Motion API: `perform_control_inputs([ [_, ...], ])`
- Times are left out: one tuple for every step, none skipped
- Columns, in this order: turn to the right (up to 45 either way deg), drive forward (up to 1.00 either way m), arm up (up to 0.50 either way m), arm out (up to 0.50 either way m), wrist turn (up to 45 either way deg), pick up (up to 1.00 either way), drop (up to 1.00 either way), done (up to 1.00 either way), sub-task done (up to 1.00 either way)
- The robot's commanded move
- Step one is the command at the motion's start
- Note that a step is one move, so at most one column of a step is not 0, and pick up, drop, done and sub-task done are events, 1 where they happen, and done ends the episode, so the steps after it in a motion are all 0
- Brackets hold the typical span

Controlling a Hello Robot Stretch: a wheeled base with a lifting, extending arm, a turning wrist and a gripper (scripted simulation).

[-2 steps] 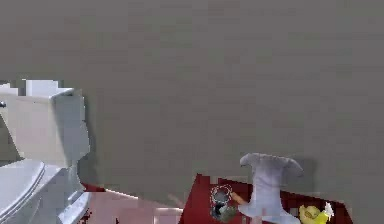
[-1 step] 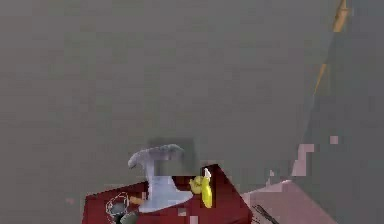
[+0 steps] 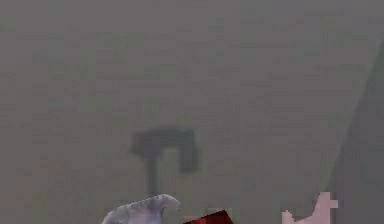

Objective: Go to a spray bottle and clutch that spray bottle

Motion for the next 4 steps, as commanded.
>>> perform_control_inputs([
  [-45.0,0.0,0.0,0.0,0.0,0.0,0.0,0.0,0.0],
  [-30.0,0.0,0.0,0.0,0.0,0.0,0.0,0.0,0.0],
  [0.0,0.0,0.5,0.0,0.0,0.0,0.0,0.0,0.0],
  [0.0,0.0,0.04,0.0,0.0,0.0,0.0,0.0,0.0],
])
